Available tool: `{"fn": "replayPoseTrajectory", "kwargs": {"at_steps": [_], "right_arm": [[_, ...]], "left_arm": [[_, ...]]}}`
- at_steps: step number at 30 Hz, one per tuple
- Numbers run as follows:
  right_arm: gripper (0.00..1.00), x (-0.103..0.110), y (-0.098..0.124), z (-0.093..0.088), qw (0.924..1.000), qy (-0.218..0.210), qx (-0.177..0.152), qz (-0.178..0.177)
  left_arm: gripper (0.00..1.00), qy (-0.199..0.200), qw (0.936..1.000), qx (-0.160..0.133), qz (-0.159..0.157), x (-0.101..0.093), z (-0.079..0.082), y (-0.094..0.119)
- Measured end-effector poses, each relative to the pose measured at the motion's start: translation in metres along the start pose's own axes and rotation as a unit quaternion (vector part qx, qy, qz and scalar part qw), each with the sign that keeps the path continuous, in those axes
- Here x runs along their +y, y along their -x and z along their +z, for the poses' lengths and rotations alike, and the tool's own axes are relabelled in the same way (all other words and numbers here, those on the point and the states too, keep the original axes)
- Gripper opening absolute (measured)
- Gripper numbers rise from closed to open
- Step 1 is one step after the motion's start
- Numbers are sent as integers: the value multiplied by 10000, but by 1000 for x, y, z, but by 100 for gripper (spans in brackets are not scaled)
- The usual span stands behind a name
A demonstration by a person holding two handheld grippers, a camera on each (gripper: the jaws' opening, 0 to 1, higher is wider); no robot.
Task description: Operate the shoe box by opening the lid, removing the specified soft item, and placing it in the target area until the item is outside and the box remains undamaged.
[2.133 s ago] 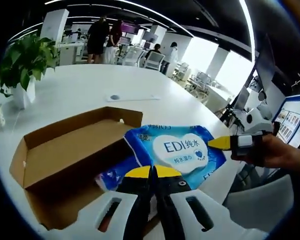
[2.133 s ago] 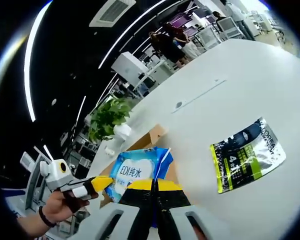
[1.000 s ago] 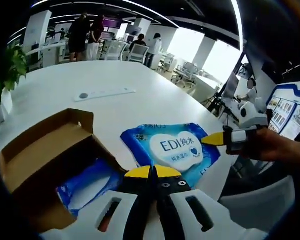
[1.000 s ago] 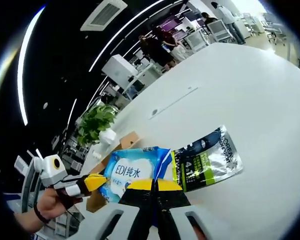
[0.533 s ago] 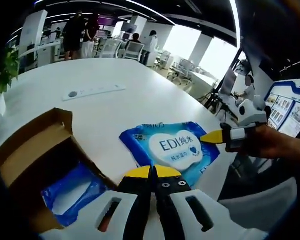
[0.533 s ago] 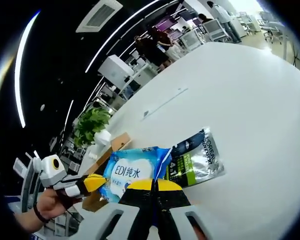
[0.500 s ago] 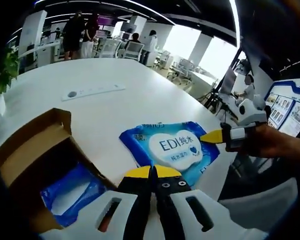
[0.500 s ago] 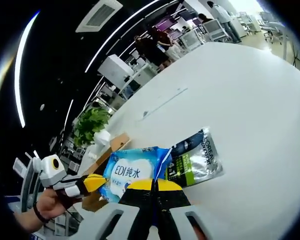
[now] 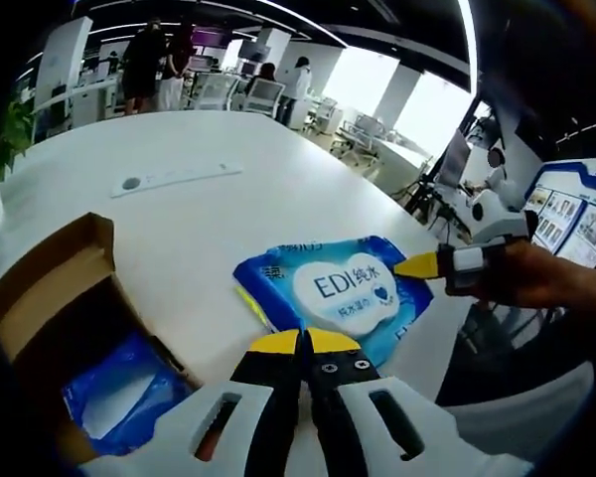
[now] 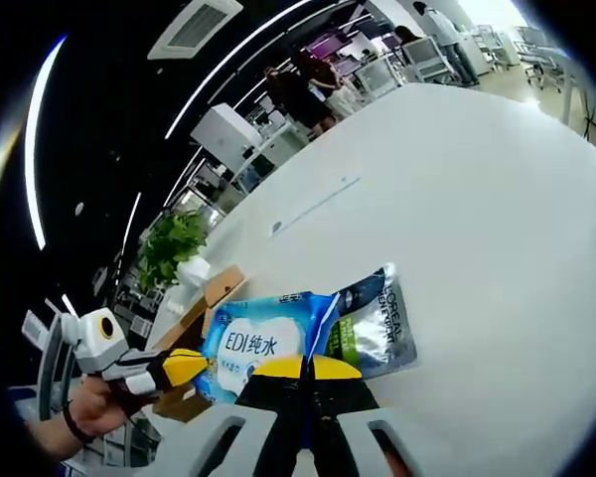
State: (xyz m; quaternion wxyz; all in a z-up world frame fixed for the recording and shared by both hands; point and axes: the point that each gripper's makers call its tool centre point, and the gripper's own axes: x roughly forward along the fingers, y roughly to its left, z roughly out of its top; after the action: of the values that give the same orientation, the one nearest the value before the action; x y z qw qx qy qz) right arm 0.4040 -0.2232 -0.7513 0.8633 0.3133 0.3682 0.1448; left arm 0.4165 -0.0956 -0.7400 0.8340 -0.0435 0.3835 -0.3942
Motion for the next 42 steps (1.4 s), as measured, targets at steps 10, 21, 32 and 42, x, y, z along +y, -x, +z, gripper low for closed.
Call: {"fn": "replayPoseTrajectory", "kwargs": {"at_steps": [10,21,32,42], "right_arm": [[0,-12,-10,9,9999,30,89,-73],[0,-21,-20,24,9998,121,135,-96],[0,-32,-33,31,9995,200,205,-145],[0,-42,-43,32,9991,220,286,-226]], "left_arm": [[0,11,10000,68,4,4,0,-15],[0,31,9999,109,35,6,1,-30],[0,43,9998,167,128,11,0,-42],[0,99,9994,274,210,15,-7,-53]]}}
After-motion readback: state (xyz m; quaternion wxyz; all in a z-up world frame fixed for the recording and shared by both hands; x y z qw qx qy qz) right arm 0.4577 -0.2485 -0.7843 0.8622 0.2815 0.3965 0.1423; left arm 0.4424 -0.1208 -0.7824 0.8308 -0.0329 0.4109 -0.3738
